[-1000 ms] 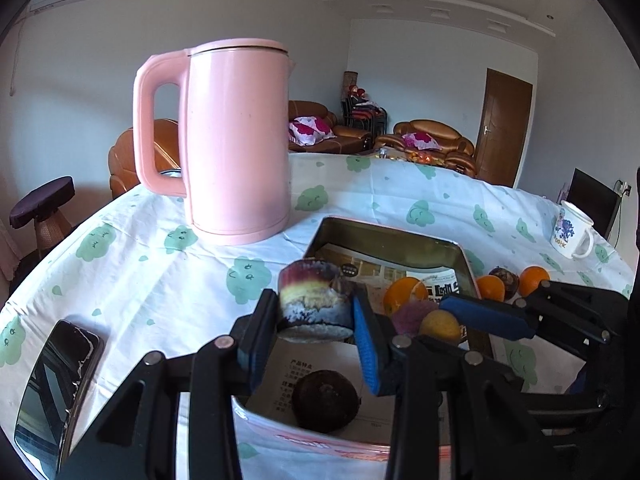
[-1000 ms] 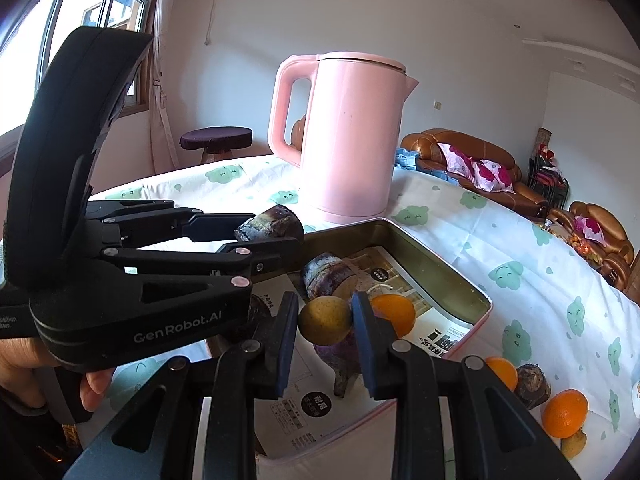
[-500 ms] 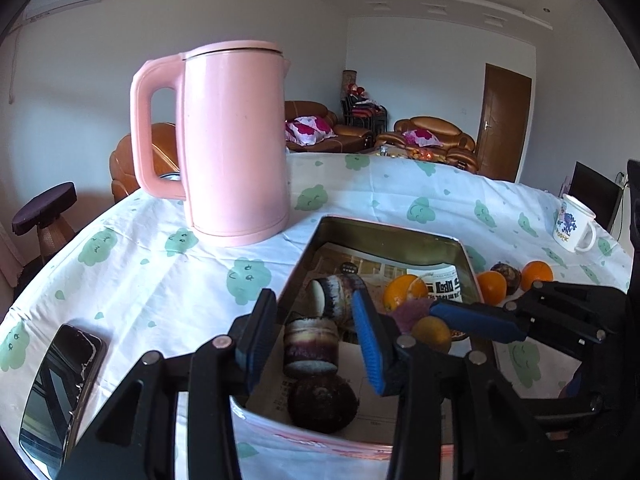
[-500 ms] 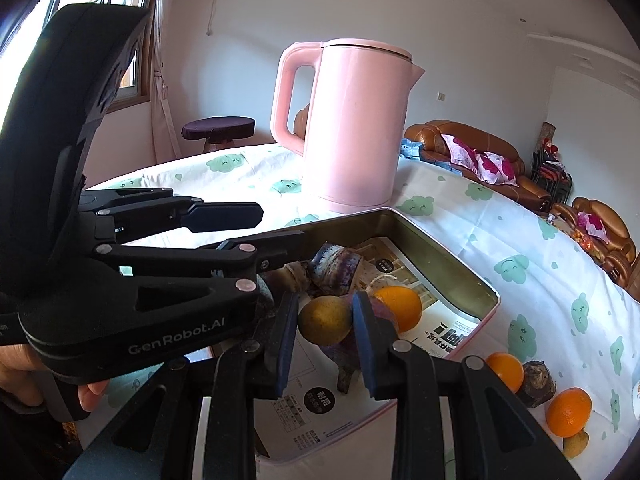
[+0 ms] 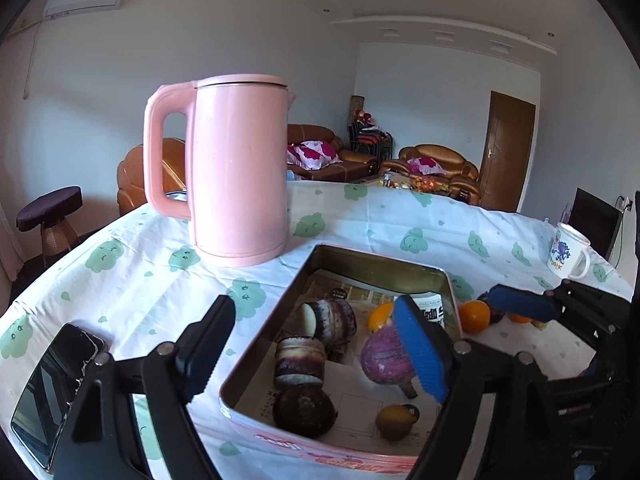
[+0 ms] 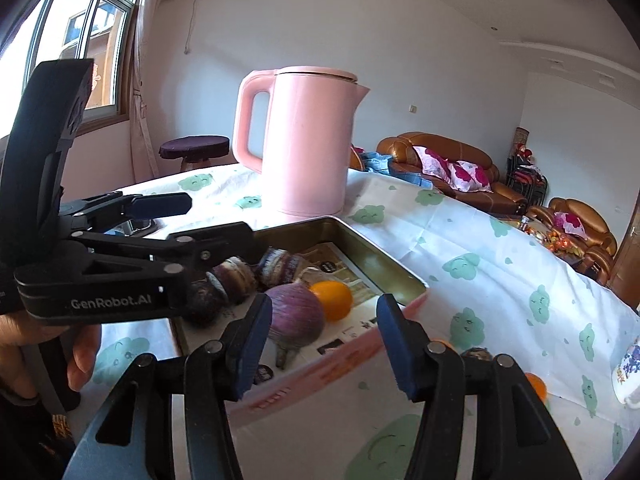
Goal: Organize fruits
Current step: 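Lower both items into the tin box and open both tools, then grasp an orange on the table with the right tool while the left tool approaches a brown root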
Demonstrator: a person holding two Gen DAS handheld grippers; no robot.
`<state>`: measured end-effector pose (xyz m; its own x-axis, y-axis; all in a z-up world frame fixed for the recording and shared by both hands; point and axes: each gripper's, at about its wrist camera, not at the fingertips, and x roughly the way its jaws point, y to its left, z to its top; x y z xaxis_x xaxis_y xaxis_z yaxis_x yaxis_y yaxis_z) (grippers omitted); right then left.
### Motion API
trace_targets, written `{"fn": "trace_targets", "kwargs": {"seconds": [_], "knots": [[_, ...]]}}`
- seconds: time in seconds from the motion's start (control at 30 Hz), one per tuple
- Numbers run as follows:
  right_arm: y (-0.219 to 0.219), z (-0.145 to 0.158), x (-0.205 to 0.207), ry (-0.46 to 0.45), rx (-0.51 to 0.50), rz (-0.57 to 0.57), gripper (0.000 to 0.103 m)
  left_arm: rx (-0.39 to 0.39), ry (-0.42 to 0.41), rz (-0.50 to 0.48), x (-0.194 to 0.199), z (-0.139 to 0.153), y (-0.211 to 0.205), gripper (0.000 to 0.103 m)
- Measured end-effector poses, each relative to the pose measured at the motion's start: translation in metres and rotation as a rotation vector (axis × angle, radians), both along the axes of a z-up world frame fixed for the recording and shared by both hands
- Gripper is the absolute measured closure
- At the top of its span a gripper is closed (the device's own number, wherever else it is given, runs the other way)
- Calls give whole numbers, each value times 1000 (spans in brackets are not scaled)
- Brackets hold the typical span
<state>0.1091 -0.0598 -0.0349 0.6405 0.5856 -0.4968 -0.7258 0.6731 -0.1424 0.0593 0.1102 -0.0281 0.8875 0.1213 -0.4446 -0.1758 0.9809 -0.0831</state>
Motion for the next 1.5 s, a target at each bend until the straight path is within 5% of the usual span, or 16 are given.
{"fn": "trace_targets", "kwargs": {"seconds": [0.3,0.8,1.03,1.5], "knots": [[-38,-5,45,2,-107,-127,47,28,10,-18,10,-2,-19,10],[-8,-41,72,38,-336,-125,48,31,15,-11,17,-3,-15,5],[-1,-49,73,22,-403,-148,66,38,11,-22,15,0,-21,5],[-78,-14,78,68,-79,-307,66,89,21,-163,48,19,-89,5]]}}
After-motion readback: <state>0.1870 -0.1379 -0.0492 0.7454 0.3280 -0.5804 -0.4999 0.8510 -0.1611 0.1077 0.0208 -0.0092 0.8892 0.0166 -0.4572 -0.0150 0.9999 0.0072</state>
